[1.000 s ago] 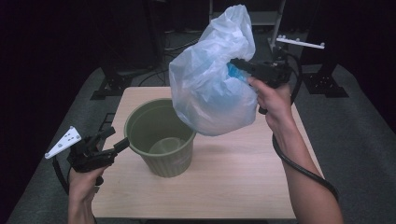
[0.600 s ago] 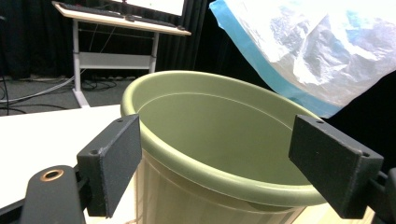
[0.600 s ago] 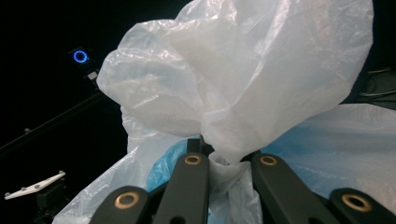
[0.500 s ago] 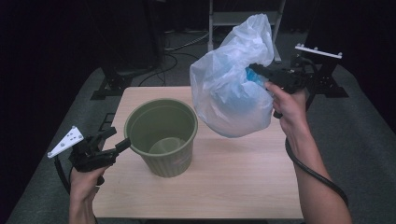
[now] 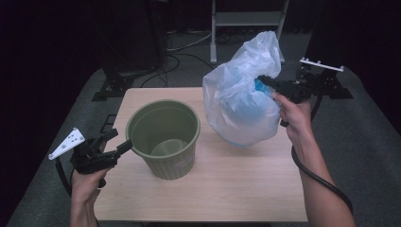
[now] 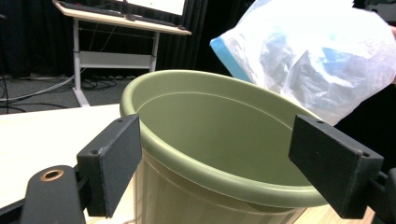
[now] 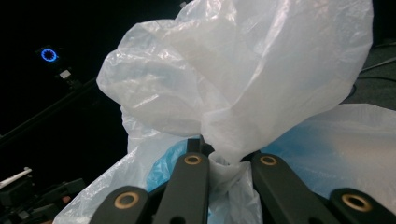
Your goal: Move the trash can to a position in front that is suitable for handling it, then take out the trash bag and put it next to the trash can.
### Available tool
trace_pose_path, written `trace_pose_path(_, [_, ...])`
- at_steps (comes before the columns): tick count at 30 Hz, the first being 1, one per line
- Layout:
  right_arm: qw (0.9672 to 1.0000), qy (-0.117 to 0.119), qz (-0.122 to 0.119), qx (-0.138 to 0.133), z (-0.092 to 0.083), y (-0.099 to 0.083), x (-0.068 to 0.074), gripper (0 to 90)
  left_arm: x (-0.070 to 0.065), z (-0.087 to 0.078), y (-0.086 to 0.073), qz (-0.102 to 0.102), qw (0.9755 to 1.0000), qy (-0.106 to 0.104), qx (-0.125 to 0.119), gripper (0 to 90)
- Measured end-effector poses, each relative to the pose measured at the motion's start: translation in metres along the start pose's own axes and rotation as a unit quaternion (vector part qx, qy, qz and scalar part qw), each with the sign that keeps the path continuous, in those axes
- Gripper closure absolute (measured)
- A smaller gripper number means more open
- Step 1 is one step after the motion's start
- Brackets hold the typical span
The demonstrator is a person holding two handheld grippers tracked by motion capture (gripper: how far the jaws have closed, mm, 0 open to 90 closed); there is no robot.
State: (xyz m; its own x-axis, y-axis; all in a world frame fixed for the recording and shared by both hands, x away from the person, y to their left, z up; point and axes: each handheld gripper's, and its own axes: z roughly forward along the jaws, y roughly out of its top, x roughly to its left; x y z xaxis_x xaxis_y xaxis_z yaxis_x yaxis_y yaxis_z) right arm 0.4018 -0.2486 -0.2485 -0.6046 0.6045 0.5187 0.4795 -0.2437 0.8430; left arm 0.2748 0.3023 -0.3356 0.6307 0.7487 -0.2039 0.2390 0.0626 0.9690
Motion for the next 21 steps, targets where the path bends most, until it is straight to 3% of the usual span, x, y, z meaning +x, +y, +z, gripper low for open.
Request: trace_pose_path(21, [0.9988, -0.021, 0.022, 0.037, 0.032, -0.039, -0.036, 87.8, 0.000, -0.004, 0.001, 0.001, 1.0000, 0.000, -0.004, 16.0])
